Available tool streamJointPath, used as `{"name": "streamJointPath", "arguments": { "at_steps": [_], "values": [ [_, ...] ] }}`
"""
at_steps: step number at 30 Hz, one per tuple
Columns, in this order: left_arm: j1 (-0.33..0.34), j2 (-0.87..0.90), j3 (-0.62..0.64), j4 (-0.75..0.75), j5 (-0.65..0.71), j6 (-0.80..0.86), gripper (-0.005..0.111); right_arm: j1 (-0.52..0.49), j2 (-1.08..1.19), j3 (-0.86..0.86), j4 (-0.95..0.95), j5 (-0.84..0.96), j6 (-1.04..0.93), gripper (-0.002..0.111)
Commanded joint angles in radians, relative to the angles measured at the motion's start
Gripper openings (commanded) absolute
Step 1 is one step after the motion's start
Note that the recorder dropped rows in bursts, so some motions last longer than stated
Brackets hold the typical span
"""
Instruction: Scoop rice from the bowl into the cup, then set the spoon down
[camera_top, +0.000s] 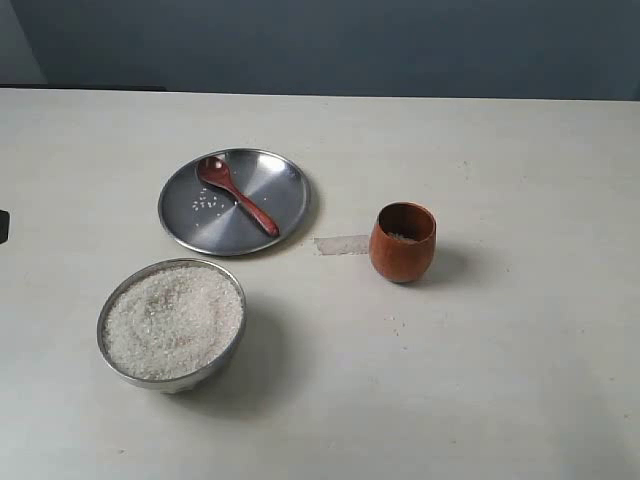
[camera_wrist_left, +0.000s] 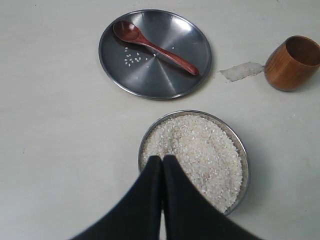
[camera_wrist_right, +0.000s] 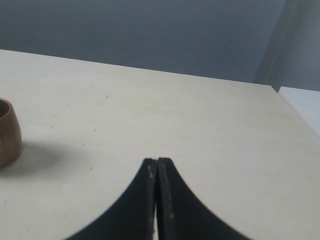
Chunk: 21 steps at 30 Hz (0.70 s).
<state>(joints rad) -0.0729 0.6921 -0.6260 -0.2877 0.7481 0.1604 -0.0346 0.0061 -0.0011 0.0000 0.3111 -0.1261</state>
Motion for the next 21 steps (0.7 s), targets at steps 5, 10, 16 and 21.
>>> {"name": "streamJointPath", "arguments": {
  "at_steps": [5, 10, 16, 21],
  "values": [
    [-0.004, 0.002, -0.005, 0.004, -0.009, -0.001, 0.0, -0.005, -0.006, 0.001, 0.01, -0.099, -0.005, 0.0],
    [-0.004, 0.002, -0.005, 0.004, -0.009, -0.001, 0.0, -0.005, -0.006, 0.001, 0.01, -0.18, -0.005, 0.0],
    [-0.004, 0.002, -0.005, 0.004, -0.009, -0.001, 0.0, -0.005, -0.006, 0.001, 0.01, -0.25, -0.005, 0.0],
    [-0.004, 0.002, -0.005, 0.004, -0.009, -0.001, 0.0, -0.005, -0.006, -0.02, 0.013, -0.226, 0.0, 0.0]
  ]
}}
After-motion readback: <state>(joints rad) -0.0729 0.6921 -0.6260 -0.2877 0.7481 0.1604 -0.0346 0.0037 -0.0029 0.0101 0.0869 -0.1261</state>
